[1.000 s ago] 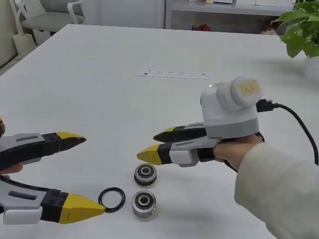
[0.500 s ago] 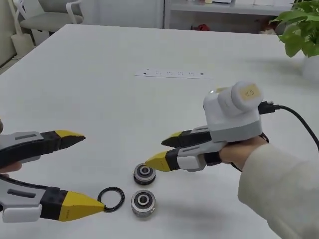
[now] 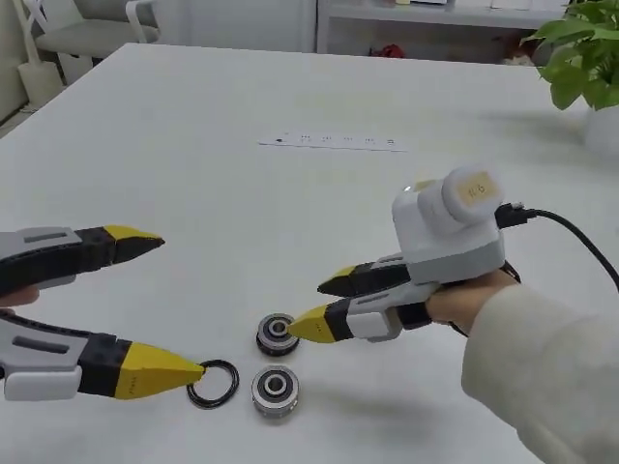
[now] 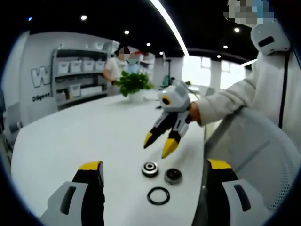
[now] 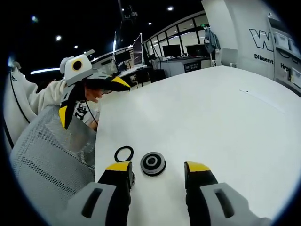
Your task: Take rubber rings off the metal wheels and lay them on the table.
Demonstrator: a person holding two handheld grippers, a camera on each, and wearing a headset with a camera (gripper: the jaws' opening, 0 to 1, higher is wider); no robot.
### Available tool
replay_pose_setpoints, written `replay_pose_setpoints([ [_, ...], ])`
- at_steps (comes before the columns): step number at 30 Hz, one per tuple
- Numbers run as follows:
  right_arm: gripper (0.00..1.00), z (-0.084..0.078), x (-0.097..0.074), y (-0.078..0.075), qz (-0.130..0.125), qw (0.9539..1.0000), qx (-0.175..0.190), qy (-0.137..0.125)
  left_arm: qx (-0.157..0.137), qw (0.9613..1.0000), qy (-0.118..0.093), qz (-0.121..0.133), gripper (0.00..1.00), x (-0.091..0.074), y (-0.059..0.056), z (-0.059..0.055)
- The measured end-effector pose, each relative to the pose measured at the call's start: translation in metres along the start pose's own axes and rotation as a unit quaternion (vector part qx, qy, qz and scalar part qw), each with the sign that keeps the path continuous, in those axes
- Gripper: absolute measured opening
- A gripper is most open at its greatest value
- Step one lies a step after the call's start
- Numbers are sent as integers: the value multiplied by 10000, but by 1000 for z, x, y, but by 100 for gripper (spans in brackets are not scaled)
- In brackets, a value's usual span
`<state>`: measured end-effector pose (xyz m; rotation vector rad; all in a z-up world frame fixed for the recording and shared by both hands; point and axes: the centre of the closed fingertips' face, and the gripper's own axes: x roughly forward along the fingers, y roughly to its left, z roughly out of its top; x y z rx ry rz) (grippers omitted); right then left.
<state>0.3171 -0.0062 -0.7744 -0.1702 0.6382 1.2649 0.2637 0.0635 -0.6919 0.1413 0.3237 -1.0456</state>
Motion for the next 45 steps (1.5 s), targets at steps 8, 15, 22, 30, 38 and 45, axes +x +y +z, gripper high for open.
replay_pose_setpoints([
  [8, 39, -7, 2, -1, 16, 9999, -96, 125, 188, 9997, -148, 51, 89, 2, 11, 29],
  [15, 38, -13, 6, 1, 91, 9996, -121, 224, 445, 9983, -386, -31, 85, 16, 15, 59],
  [22, 37, -13, 8, 2, 142, 9997, -99, 188, 772, 9965, -286, -168, 83, 35, 14, 70],
  [30, 35, -15, 11, 4, 170, 9995, -144, 219, 943, 9950, -227, -255, 75, 57, 16, 75],
  [38, 34, -16, 15, 6, 218, 9996, -69, 185, 1187, 9927, -147, -141, 66, 73, 20, 62],
  [45, 32, -21, 19, 8, 238, 9994, -84, 254, 1098, 9939, 137, -52, 56, 79, 27, 27],
])
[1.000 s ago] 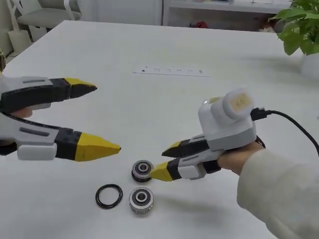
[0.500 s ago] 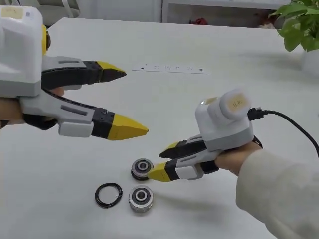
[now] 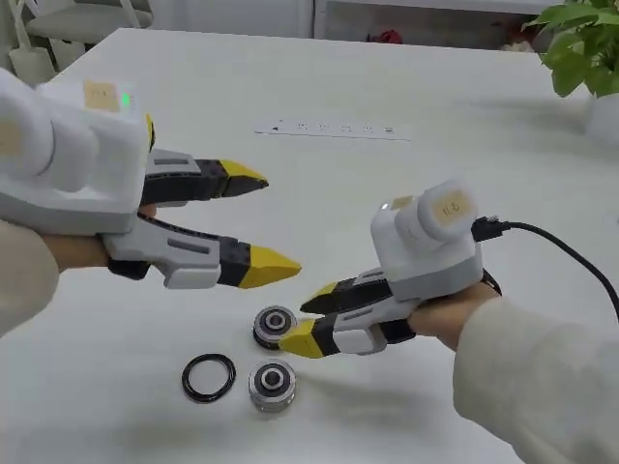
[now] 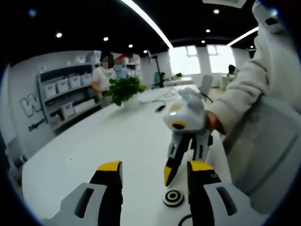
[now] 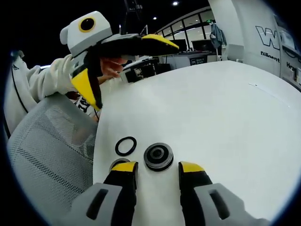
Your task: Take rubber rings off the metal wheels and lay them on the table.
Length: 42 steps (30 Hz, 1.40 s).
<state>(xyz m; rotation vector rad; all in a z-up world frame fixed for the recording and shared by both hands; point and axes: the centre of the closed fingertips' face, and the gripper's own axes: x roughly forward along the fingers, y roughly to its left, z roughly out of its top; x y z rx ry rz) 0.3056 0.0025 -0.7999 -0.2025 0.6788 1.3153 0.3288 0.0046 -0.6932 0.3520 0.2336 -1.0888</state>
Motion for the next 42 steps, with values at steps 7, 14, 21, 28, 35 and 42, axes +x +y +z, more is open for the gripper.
replay_pose_setpoints([
  [7, 25, -2, 2, -1, -22, 10000, -15, -1, 218, 9992, 279, 180, 42, 3, 2, -27],
  [14, 23, -5, 4, -1, -26, 9999, -91, 72, -150, 9994, 292, 66, 40, 6, -5, -42],
  [21, 20, -6, 5, 0, -7, 9998, -173, 86, -306, 9988, 375, 8, 37, 9, -10, -54],
  [28, 17, -7, 6, -2, -57, 9996, -258, 118, -295, 9982, 515, -69, 32, 16, -17, -64],
  [35, 15, -8, 6, -3, -74, 9994, -285, 155, -252, 9968, 722, -218, 24, 24, -28, -76],
  [42, 13, -9, 5, -4, -78, 9992, -351, 167, -282, 9953, 888, -265, 23, 27, -32, -87],
])
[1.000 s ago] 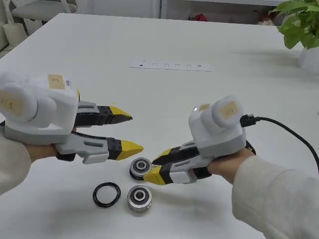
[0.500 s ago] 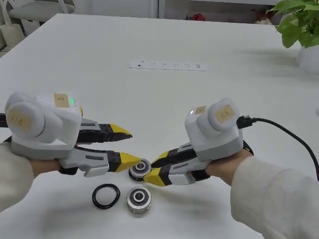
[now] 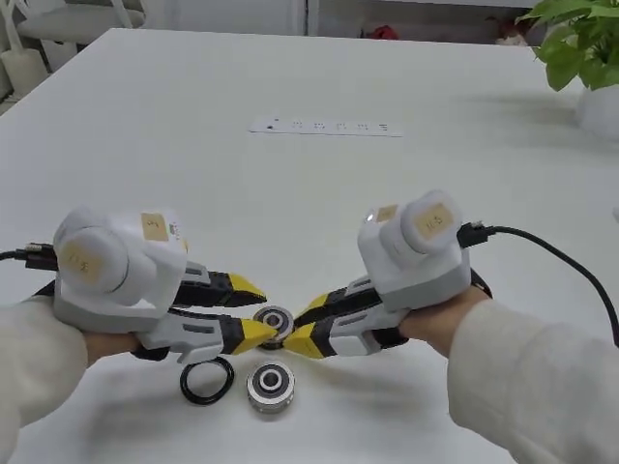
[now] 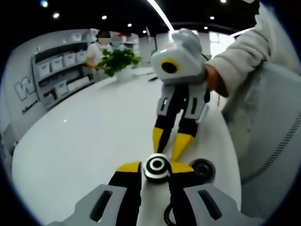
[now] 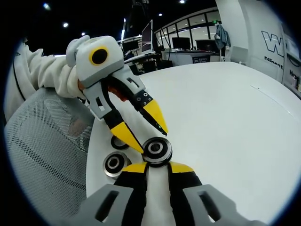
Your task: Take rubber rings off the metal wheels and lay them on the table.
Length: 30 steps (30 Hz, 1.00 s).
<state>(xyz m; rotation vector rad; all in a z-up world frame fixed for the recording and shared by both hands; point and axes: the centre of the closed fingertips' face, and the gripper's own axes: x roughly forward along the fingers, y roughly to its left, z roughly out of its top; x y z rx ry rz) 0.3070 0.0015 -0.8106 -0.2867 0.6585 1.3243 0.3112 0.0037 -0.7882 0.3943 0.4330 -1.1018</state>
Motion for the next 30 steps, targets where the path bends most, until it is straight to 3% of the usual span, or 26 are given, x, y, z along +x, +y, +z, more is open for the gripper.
replay_pose_setpoints([
  [4, 5, -1, -1, -2, -26, 9999, -112, 19, 1, 10000, 9, -15, 19, 2, -1, 0],
  [7, 5, -1, -1, -2, -6, 10000, -38, 3, -17, 10000, 30, -27, 14, 3, -2, -1],
  [21, 1, -1, 0, -6, -96, 9999, 64, 35, -129, 9999, -26, -22, 13, 3, -2, -1],
  [28, 0, -1, -3, -11, -104, 9978, 658, -26, -132, 9999, -29, -24, 13, 3, -2, -1],
  [30, 0, -1, -5, -12, -83, 9948, 1017, -78, -101, 9999, -25, -20, 13, 3, -2, -1],
])
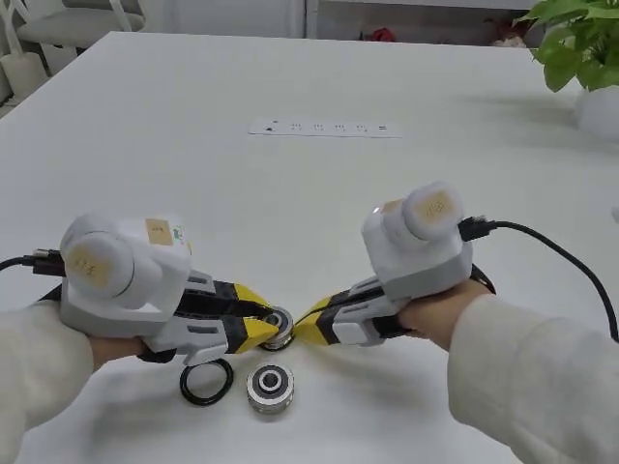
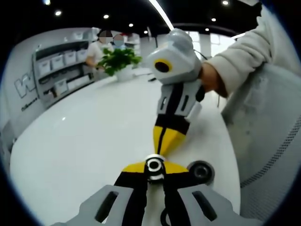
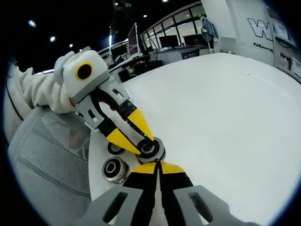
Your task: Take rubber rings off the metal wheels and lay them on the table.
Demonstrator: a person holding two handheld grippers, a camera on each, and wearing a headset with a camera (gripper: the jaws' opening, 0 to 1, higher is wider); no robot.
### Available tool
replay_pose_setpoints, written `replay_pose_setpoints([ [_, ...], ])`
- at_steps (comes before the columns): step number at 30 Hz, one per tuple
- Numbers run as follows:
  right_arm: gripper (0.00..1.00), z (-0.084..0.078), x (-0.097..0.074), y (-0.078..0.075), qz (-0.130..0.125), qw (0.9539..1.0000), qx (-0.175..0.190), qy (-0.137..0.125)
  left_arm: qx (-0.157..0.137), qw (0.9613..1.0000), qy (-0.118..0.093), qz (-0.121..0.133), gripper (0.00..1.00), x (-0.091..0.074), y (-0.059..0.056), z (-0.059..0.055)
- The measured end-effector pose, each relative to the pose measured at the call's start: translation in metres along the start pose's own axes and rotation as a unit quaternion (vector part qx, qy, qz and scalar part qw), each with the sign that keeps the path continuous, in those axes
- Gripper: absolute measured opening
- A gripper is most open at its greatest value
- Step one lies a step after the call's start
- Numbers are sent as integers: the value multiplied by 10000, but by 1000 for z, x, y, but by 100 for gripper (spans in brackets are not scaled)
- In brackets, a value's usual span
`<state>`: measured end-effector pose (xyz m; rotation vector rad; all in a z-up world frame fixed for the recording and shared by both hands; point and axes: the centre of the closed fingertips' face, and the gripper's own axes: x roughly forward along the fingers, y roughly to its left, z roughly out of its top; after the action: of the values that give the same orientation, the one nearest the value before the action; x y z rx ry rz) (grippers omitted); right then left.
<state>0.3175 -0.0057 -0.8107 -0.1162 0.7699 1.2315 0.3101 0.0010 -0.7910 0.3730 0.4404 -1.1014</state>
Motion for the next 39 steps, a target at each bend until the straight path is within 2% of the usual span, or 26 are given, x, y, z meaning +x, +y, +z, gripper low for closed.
replay_pose_setpoints([
  [2, 0, 0, -1, 0, 29, 9997, 226, -23, 3, 10000, 3, 1, 13, 0, 0, 0],
  [9, 0, 3, -4, -1, 90, 9975, 686, -170, -1, 10000, 4, 9, 13, 0, 0, 0],
  [15, 0, 3, -4, -1, 132, 9958, 879, -221, -14, 10000, -6, 15, 13, 0, 0, 0],
  [17, 0, 6, -6, -2, 142, 9943, 1007, -312, -15, 10000, -19, 15, 13, 0, 0, 0],
  [18, 0, 12, -7, -1, 210, 9915, 1196, -474, -14, 10000, -24, 15, 13, 0, 0, 0],
  [19, 0, 13, -8, 0, 250, 9903, 1271, -508, -15, 10000, -30, 18, 13, 0, 0, 0],
  [20, 0, 9, -8, -1, 178, 9916, 1222, -388, -13, 10000, -34, 23, 13, 0, 0, 0],
  [28, 0, 12, -6, 6, 190, 9931, 1087, -392, -3, 10000, -14, 47, 12, 0, 0, 0],
  [39, 0, 14, -5, 9, 194, 9940, 1012, -364, 22, 10000, 9, 84, 12, 0, 1, 0],
])
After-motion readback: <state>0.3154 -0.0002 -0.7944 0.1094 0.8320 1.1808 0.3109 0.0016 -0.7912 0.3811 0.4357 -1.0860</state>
